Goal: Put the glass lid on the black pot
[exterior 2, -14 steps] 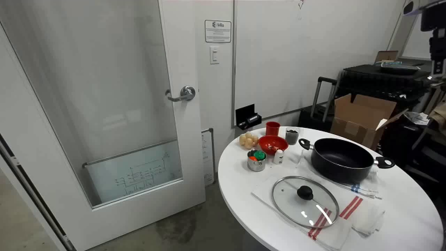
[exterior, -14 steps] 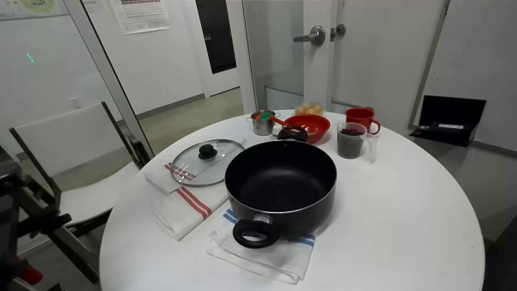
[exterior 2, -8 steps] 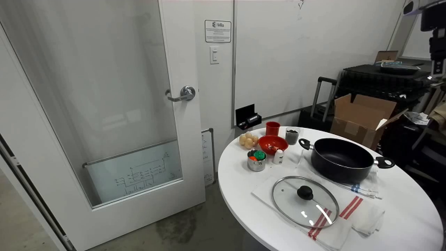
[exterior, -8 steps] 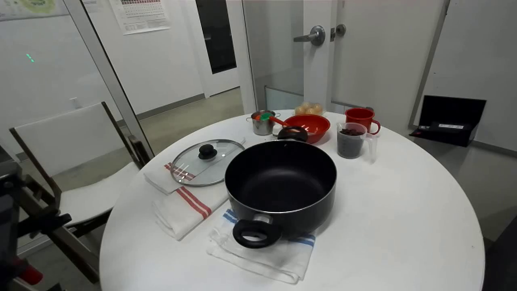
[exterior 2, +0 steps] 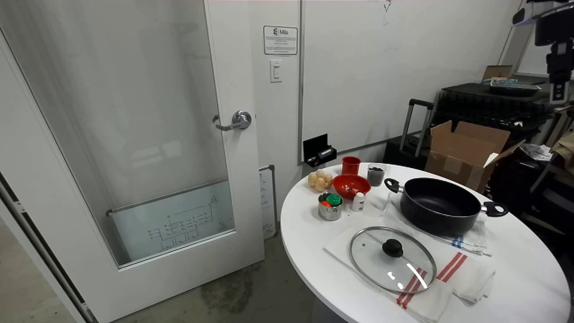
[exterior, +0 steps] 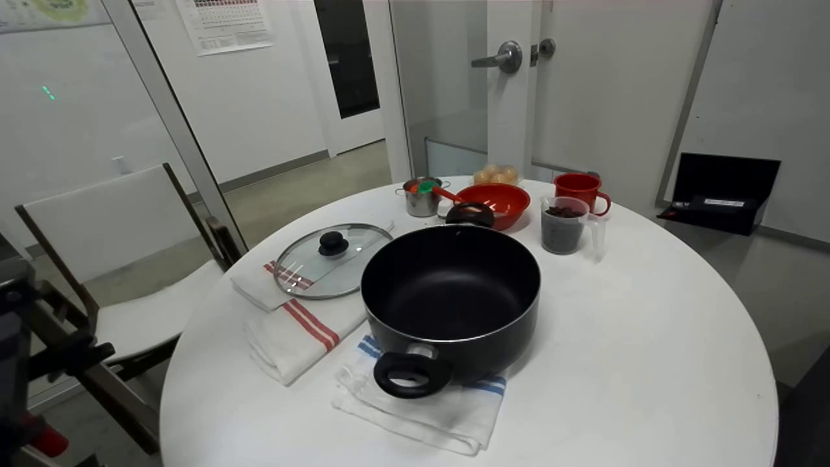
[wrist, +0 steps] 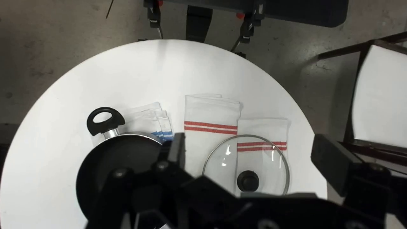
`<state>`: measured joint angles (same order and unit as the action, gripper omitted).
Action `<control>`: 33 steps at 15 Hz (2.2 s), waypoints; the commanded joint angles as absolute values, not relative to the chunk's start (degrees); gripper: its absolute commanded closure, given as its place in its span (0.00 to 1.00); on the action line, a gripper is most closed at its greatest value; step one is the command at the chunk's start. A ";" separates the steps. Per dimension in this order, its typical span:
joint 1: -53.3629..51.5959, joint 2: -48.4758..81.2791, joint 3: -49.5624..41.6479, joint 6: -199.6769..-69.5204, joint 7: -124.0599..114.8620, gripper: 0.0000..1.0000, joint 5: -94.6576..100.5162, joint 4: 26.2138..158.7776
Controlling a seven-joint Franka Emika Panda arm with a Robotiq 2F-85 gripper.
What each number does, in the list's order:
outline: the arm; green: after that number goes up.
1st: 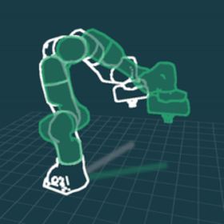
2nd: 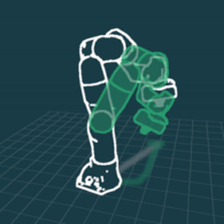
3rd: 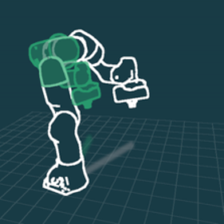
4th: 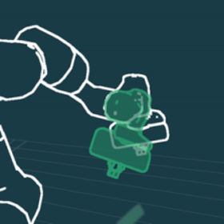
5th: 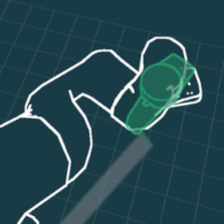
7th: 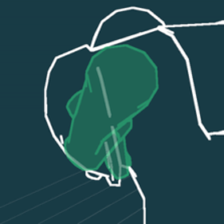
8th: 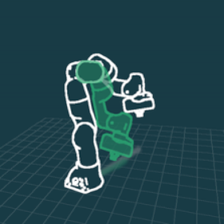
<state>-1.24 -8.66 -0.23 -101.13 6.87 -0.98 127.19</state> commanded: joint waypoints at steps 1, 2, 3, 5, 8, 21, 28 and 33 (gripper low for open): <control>-2.11 -2.56 0.83 -102.15 10.34 0.00 0.02 122.95; -2.50 -0.64 1.37 -102.86 11.41 0.00 0.52 121.86; -2.80 0.96 1.83 -103.52 12.10 0.00 1.15 120.94; -3.45 4.81 2.84 -105.45 14.11 0.00 2.32 118.74; -4.26 11.70 4.23 -110.01 17.17 0.00 4.77 115.56; -6.74 38.98 4.86 -139.18 21.93 0.00 19.59 105.36; -8.49 49.20 5.44 -146.53 25.81 0.00 24.05 100.58; -8.49 53.87 7.13 -149.26 31.78 0.00 25.01 99.48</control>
